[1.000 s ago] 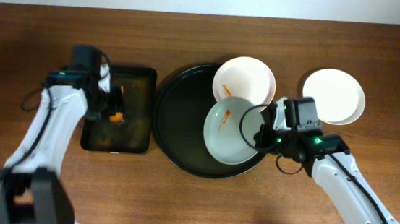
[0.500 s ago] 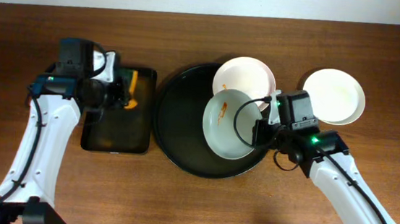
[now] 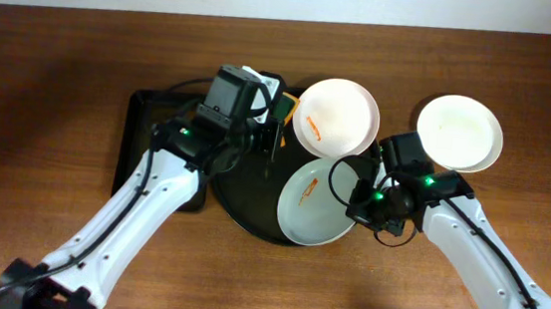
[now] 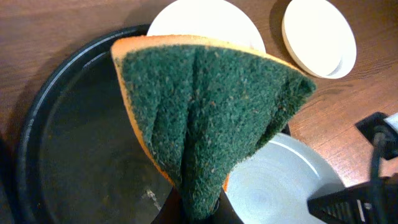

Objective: Clean dirty plates on tray and stack at the side
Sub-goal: 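Bring the sponge in the left gripper to the tilted pale blue plate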

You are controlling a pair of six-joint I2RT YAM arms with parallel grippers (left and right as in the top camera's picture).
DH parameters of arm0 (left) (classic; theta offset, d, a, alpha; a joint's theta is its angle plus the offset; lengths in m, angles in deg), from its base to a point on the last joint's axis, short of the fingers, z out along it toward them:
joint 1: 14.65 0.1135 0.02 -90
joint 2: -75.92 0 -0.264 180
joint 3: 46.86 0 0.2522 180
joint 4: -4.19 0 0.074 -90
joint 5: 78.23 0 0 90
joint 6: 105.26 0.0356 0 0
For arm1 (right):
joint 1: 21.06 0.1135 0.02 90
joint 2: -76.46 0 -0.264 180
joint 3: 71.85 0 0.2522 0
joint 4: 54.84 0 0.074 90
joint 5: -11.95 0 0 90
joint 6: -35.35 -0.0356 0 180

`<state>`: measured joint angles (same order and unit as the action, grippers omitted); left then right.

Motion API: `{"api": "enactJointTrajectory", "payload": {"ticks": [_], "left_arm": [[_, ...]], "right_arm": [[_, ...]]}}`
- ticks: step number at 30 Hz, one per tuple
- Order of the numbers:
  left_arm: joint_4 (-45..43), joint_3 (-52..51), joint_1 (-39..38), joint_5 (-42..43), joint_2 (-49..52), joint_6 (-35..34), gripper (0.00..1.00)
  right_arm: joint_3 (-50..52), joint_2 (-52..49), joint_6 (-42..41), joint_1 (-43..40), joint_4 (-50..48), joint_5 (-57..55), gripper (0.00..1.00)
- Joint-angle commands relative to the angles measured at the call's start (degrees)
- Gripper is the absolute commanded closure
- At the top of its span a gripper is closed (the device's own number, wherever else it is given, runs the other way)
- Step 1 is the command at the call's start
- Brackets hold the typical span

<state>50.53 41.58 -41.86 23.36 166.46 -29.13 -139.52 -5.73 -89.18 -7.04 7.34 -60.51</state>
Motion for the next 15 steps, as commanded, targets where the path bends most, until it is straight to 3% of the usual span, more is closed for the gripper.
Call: {"api": "enactJointTrajectory", "payload": {"ticks": [1, 6, 15], "left_arm": [[-2.1, 0.1, -0.5, -1.1, 7.9, -1.1, 1.00], [-4.2, 0.1, -2.5, 6.1, 12.7, -1.1, 1.00], [6.0, 0.1, -9.0, 10.1, 14.6, 0.7, 1.00]], "right_arm": [[-0.6, -2.2, 0.2, -0.5, 0.4, 0.7, 0.96], [-0.6, -2.7, 1.1, -0.6, 2.3, 0.7, 0.96], [-0.6, -2.7, 1.2, -0.6, 2.8, -0.1, 0.96]]}}
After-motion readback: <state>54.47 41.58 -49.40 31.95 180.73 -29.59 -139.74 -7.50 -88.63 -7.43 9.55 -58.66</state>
